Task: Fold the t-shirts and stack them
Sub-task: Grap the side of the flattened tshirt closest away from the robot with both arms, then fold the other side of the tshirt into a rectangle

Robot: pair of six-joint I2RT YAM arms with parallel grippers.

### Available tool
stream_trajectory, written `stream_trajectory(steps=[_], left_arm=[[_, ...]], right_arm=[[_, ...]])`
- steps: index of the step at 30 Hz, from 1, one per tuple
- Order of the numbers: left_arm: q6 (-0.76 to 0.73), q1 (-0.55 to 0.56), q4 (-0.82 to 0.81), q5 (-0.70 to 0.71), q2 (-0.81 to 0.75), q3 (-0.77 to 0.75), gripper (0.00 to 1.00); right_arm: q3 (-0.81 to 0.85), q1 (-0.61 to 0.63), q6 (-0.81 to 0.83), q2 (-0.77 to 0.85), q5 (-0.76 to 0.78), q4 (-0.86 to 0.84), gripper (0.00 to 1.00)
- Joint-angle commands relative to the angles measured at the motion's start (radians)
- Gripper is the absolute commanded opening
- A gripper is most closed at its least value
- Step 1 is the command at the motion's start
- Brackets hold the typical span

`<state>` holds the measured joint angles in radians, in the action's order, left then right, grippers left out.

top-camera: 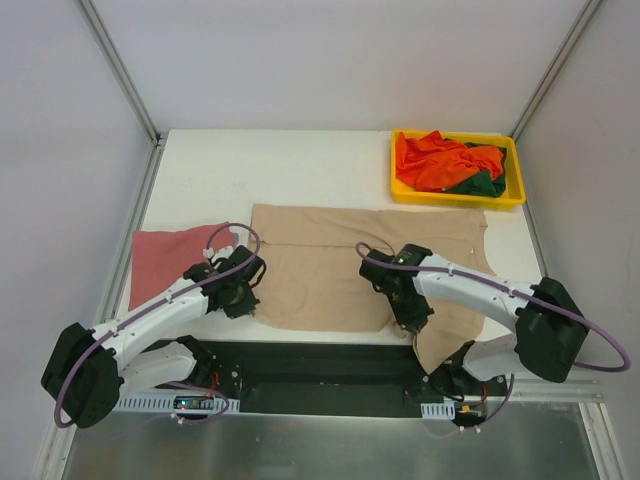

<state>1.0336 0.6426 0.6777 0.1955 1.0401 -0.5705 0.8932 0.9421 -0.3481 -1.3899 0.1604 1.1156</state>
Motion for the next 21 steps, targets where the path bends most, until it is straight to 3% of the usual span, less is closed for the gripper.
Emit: stream_trajectory(steps=[1, 8, 21], left_arm=[[0.003, 0.008, 0.014, 0.056, -0.014, -0.066, 0.0], [0.0, -0.023, 0.013, 0.105, 0.029, -0.167, 0.0], [-0.027, -0.152, -0.009, 0.073, 0.132, -0.255, 0.0]], right_arm=[[0.12, -0.054, 0.081, -0.047, 0.155, 0.157, 0.0], [0.297, -0.135, 0.196, -0.112, 0.341, 0.221, 0.0], [0.484, -0.253, 0.486, -0.239, 0.376, 0.13, 0.0]])
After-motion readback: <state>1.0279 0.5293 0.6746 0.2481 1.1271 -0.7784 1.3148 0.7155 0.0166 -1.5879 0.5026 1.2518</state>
